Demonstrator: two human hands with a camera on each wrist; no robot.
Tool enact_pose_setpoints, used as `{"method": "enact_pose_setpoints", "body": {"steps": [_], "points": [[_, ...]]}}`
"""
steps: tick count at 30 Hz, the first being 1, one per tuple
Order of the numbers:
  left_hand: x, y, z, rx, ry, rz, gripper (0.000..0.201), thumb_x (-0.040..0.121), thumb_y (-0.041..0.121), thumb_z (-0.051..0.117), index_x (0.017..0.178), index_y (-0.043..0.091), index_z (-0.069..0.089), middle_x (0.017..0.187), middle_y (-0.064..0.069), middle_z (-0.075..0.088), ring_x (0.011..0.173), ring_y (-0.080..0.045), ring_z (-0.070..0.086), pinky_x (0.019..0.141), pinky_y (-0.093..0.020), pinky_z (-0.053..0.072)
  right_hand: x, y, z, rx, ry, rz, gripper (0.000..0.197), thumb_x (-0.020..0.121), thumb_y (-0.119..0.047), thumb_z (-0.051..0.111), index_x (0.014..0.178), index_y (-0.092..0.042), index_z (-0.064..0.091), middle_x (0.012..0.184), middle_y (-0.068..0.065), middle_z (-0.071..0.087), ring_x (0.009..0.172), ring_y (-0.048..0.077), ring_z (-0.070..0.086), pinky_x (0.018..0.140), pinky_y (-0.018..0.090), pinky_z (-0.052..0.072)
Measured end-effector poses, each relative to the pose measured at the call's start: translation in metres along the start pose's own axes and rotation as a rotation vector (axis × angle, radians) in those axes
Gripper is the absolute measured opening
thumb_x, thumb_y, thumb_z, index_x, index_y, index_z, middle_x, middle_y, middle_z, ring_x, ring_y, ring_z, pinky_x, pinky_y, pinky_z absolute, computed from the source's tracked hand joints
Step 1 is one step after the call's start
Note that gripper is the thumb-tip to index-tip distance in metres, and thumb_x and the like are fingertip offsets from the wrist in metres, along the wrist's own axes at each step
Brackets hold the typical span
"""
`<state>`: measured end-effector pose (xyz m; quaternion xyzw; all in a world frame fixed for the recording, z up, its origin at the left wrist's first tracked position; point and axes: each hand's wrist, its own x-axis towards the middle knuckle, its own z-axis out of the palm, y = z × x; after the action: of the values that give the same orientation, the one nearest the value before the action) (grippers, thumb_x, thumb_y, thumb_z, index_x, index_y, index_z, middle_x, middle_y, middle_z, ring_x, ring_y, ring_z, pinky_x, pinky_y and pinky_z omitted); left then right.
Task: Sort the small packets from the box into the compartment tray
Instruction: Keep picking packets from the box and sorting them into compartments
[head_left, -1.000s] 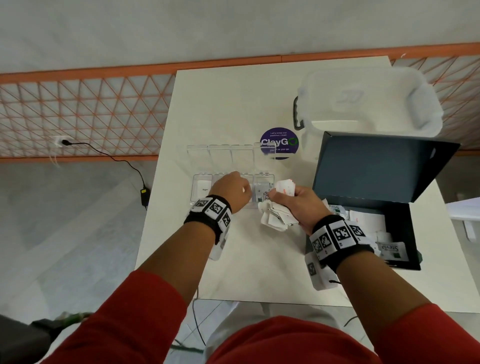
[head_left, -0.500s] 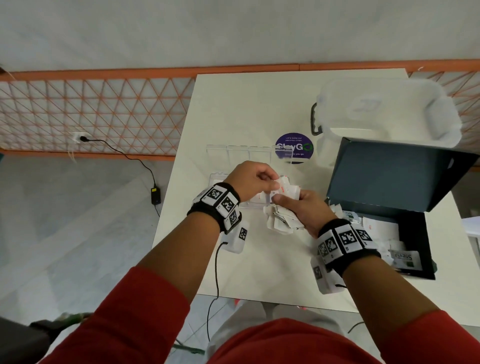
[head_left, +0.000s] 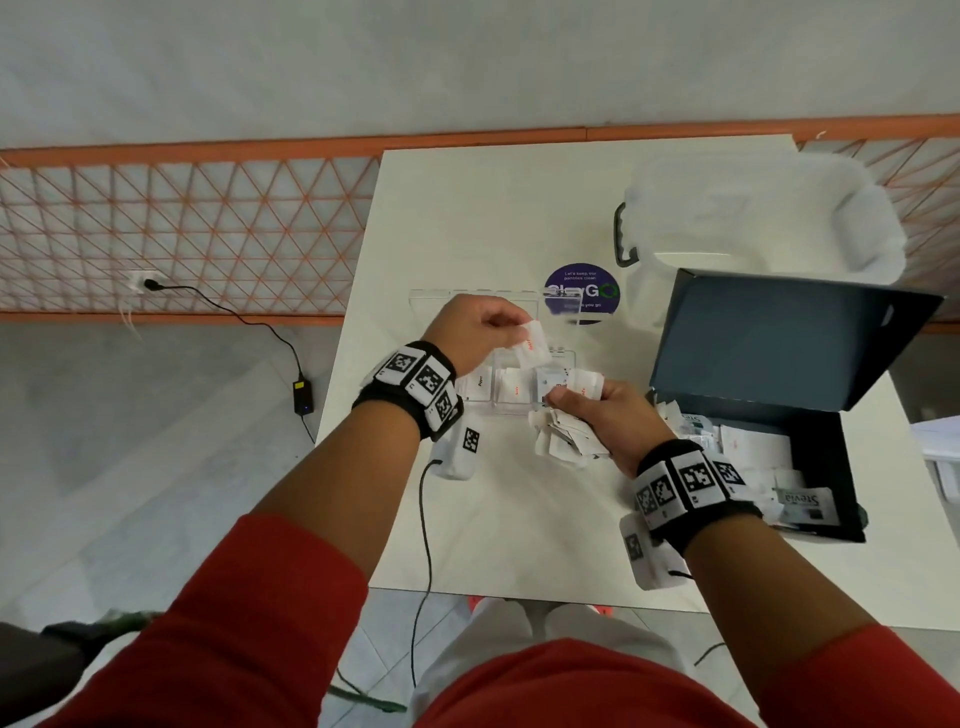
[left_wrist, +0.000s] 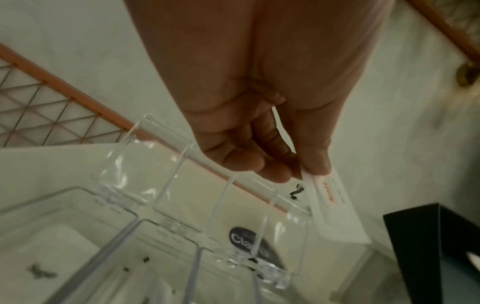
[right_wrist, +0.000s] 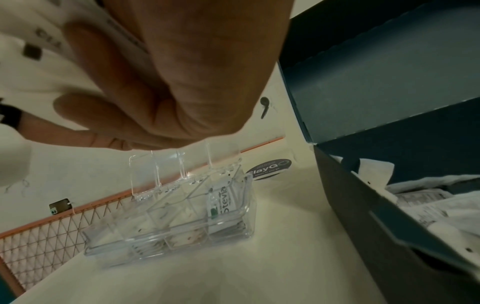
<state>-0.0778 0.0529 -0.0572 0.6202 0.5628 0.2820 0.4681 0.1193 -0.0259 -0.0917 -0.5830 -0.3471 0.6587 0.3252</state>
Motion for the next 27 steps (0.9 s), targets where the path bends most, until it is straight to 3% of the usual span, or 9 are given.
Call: {"method": "enact_pose_setpoints", "body": {"steps": [4, 7, 12, 15, 17, 20, 23, 25, 27], "points": [[0.008, -0.011, -0.007, 0.209, -0.021, -0.006, 0.016, 0.085, 0.016, 0.070, 0.099, 0.020, 0.075, 0.087, 0.016, 0.069, 0.083, 0.006, 0.062, 0.080, -0.008, 0.043, -0.002, 0.002, -0.002, 0.028, 0.011, 0.016, 0.015, 0.089, -0.016, 0.073, 0.096, -0.002, 0.073, 0.090, 0.016, 0.076, 0.073, 0.023, 0.071, 0.059, 0.028, 0.056], [0.012, -0.020, -0.003, 0.380, -0.046, -0.016, 0.015, 0.087, 0.018, 0.067, 0.099, 0.022, 0.075, 0.090, 0.014, 0.066, 0.078, 0.006, 0.056, 0.072, -0.005, 0.037, -0.002, 0.001, -0.003, 0.036, 0.021, 0.012, 0.013, 0.089, -0.016, 0.073, 0.093, -0.003, 0.073, 0.087, 0.014, 0.077, 0.069, 0.020, 0.072, 0.054, 0.026, 0.055], [0.013, -0.034, 0.010, 0.506, -0.090, -0.086, 0.016, 0.089, 0.011, 0.060, 0.101, 0.017, 0.070, 0.093, 0.004, 0.064, 0.087, -0.014, 0.060, 0.073, -0.020, 0.042, -0.002, -0.003, -0.002, 0.011, 0.047, 0.005, 0.010, 0.089, -0.015, 0.074, 0.086, -0.006, 0.072, 0.074, 0.005, 0.076, 0.061, 0.014, 0.070, 0.052, 0.023, 0.053], [0.012, -0.038, 0.015, 0.571, -0.134, -0.088, 0.009, 0.088, 0.010, 0.063, 0.094, 0.015, 0.068, 0.089, 0.002, 0.064, 0.088, -0.020, 0.062, 0.073, -0.023, 0.045, -0.002, -0.004, -0.001, 0.009, 0.047, 0.008, 0.012, 0.089, -0.016, 0.073, 0.090, -0.004, 0.073, 0.083, 0.011, 0.076, 0.068, 0.020, 0.070, 0.059, 0.028, 0.056], [0.014, -0.037, 0.020, 0.650, -0.202, -0.055, 0.009, 0.088, 0.011, 0.062, 0.093, 0.016, 0.068, 0.096, -0.001, 0.067, 0.092, -0.021, 0.063, 0.081, -0.029, 0.050, -0.002, -0.003, -0.003, -0.001, 0.051, 0.001, 0.013, 0.089, -0.017, 0.073, 0.090, -0.004, 0.073, 0.084, 0.012, 0.076, 0.069, 0.020, 0.070, 0.061, 0.029, 0.058], [0.014, -0.036, 0.030, 0.887, -0.326, 0.031, 0.018, 0.094, 0.019, 0.055, 0.104, 0.019, 0.069, 0.113, -0.002, 0.062, 0.100, -0.023, 0.060, 0.090, -0.036, 0.048, -0.004, -0.002, -0.004, -0.018, 0.068, -0.009, 0.013, 0.089, -0.018, 0.074, 0.085, -0.007, 0.073, 0.075, 0.006, 0.075, 0.062, 0.014, 0.069, 0.054, 0.023, 0.054], [0.011, -0.040, 0.037, 1.077, -0.327, 0.107, 0.026, 0.097, 0.027, 0.048, 0.108, 0.021, 0.071, 0.117, -0.002, 0.050, 0.093, -0.026, 0.056, 0.082, -0.035, 0.045, -0.003, 0.000, -0.006, -0.011, 0.078, 0.000, 0.015, 0.089, -0.019, 0.074, 0.089, -0.004, 0.073, 0.081, 0.010, 0.075, 0.067, 0.018, 0.070, 0.060, 0.028, 0.057], [0.007, -0.041, 0.038, 1.162, -0.336, 0.132, 0.029, 0.098, 0.027, 0.044, 0.111, 0.024, 0.070, 0.113, -0.003, 0.050, 0.092, -0.026, 0.054, 0.077, -0.034, 0.042, -0.003, 0.001, -0.007, -0.012, 0.081, 0.010, 0.016, 0.088, -0.020, 0.075, 0.091, -0.004, 0.073, 0.083, 0.010, 0.076, 0.069, 0.019, 0.071, 0.061, 0.029, 0.057], [0.008, -0.040, 0.037, 1.188, -0.374, 0.142, 0.032, 0.097, 0.025, 0.042, 0.117, 0.026, 0.067, 0.116, -0.004, 0.050, 0.099, -0.025, 0.053, 0.084, -0.036, 0.043, -0.004, 0.002, -0.008, -0.009, 0.077, 0.020, 0.015, 0.088, -0.020, 0.075, 0.091, -0.006, 0.072, 0.080, 0.008, 0.076, 0.067, 0.017, 0.071, 0.058, 0.026, 0.055]]}}
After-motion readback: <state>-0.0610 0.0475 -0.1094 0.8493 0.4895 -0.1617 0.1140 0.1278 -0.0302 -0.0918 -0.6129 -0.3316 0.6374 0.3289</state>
